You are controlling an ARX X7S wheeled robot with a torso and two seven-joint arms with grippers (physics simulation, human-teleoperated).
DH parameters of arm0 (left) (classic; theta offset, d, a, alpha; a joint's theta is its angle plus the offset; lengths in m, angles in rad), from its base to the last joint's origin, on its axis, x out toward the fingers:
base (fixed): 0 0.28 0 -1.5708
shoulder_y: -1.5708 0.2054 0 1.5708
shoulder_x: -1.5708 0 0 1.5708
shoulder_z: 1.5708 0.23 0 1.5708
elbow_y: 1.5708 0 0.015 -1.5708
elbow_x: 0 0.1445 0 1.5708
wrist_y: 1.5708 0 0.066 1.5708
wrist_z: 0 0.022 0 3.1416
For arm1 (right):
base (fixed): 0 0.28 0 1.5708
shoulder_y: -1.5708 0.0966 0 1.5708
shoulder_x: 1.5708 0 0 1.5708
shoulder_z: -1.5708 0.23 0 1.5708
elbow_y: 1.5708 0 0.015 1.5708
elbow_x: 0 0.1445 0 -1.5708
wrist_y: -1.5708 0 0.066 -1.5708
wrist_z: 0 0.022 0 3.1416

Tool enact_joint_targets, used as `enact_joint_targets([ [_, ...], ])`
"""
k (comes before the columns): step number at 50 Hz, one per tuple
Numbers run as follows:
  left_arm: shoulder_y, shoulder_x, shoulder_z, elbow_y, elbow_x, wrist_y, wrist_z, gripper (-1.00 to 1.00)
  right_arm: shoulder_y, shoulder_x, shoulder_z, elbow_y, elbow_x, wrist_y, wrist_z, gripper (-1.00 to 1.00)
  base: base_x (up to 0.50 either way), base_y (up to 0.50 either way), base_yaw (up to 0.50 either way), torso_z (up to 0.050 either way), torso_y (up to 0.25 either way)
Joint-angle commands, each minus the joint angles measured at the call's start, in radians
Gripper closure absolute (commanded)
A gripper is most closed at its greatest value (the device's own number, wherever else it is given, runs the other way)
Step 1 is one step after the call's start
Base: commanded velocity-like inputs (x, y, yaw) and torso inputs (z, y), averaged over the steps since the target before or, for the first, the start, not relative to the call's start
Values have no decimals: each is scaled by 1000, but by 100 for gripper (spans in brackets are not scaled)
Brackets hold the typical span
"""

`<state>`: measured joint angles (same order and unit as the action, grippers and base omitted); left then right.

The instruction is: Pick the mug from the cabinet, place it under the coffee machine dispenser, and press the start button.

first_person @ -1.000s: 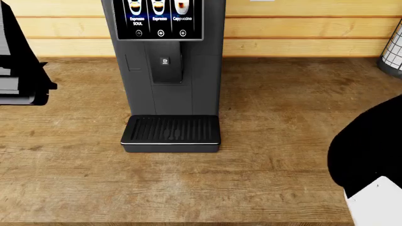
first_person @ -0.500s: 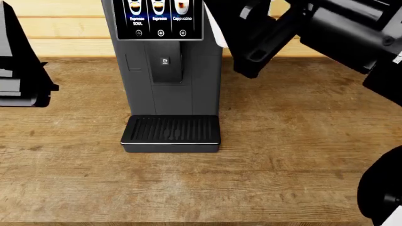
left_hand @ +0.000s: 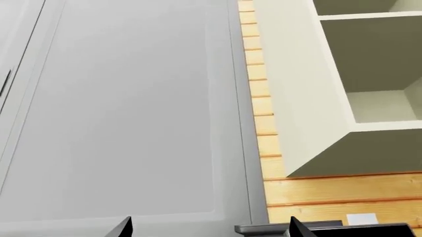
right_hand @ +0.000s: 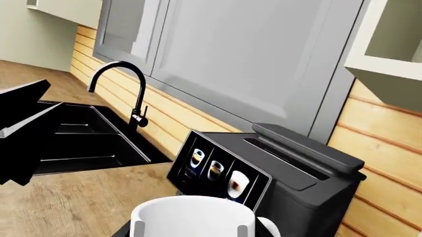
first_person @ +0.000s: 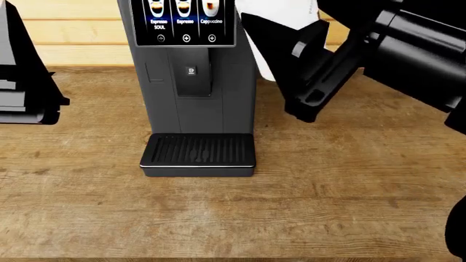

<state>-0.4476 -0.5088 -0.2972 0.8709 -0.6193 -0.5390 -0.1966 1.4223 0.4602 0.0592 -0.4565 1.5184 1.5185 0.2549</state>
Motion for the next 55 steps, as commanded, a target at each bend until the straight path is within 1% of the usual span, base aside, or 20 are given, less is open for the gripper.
enact_joint_targets([
  [1,4,-3,1,3,-4,3,-3,-100,-2,62,-10,-2,195,-24,152,100,0,0,0,0,0],
  [6,9,-4,-1,3,-4,8,-2,-100,-39,75,-16,-27,212,-41,167,100,0,0,0,0,0],
  [15,13,-3,4,-8,2,21,1,-100,-125,114,-7,-114,314,-94,244,100,0,0,0,0,0],
  [23,17,-7,7,-11,7,25,2,-100,-224,90,31,-217,290,-117,225,100,0,0,0,0,0],
  [33,24,-11,6,-4,3,23,-3,-100,-254,137,40,-251,370,-167,278,100,0,0,0,0,0],
  [39,26,-20,-4,16,-17,6,-16,-100,-300,115,60,-293,334,-176,274,100,0,0,0,0,0],
  [43,27,-27,-13,32,-34,-8,-27,-100,-370,64,108,-358,200,-152,190,100,0,0,0,0,0],
  [45,29,-30,-17,40,-42,-14,-32,-100,-421,32,128,-395,108,-148,126,100,0,0,0,0,0],
  [47,32,-30,-17,38,-41,-12,-31,-100,-477,-1,126,-436,-26,-156,33,100,0,0,0,0,0],
  [51,38,-29,-16,35,-38,-6,-29,-100,-597,-34,60,-492,-292,-240,-129,100,0,0,0,0,0],
  [55,46,-30,-19,36,-40,-2,-28,-100,-720,-51,-39,-505,-516,-377,-231,100,0,0,0,0,0],
])
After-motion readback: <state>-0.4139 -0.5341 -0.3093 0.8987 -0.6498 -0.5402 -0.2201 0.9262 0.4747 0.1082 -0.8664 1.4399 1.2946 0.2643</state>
